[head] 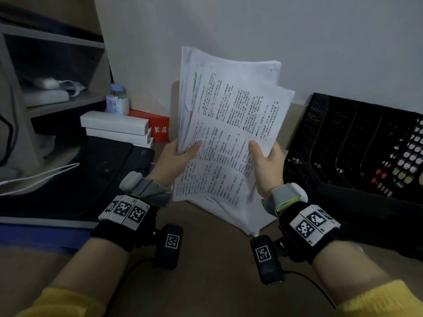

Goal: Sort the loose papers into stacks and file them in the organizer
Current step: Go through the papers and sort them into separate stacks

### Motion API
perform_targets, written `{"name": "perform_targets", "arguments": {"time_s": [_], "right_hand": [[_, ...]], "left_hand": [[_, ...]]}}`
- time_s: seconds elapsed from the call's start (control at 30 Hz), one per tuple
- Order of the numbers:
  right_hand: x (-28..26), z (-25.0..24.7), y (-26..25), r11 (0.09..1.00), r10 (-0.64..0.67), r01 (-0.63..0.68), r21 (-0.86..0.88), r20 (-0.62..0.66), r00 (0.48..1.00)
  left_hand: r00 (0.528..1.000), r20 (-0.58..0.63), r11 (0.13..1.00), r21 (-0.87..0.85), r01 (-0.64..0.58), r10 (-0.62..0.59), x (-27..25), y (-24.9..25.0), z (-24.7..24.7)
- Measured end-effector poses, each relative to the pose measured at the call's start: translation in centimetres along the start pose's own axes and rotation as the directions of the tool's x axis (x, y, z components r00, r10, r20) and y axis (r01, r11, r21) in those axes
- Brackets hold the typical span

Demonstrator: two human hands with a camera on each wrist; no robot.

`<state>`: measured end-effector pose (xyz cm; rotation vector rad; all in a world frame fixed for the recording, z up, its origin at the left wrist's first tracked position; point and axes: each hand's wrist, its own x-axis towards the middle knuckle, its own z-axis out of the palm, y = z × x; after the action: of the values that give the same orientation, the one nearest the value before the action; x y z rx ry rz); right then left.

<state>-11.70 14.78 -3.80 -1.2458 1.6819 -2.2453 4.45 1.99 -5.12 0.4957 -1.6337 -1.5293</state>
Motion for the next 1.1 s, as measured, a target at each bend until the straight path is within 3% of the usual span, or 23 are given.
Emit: {"name": "perform_targets", "arguments": {"time_s": [0.3,0.53,0.9,1.1], "right_hand": [[-1.2,0.6,0.7,0.997,0.054,-0.057,0.051,0.052,0.997],[-0.8,0.1,1.0,0.943,0.280,-0.295,0.151,0.117,0.953],[-1.1,-0.2,3.0,0.920,0.375,-0.390,0.046,0.192,0.907],[-0.8,0.0,3.1,0.935,0.347,-0.354,0.022,0.154,0.925]], "left_hand": [[0.995,-0.008,0.991,-0.082,0.103,-0.104,0.3,-1.2,-0.8],[0.994,0.003,0.984,-0.144,0.105,-0.106,0.3,-0.9,-0.8],[0.962,0.205,0.983,0.064,0.173,-0.183,0.6,-2.6,-1.8],[0.991,0.109,0.993,0.097,0.065,-0.076,0.2,-2.1,-1.5]]}}
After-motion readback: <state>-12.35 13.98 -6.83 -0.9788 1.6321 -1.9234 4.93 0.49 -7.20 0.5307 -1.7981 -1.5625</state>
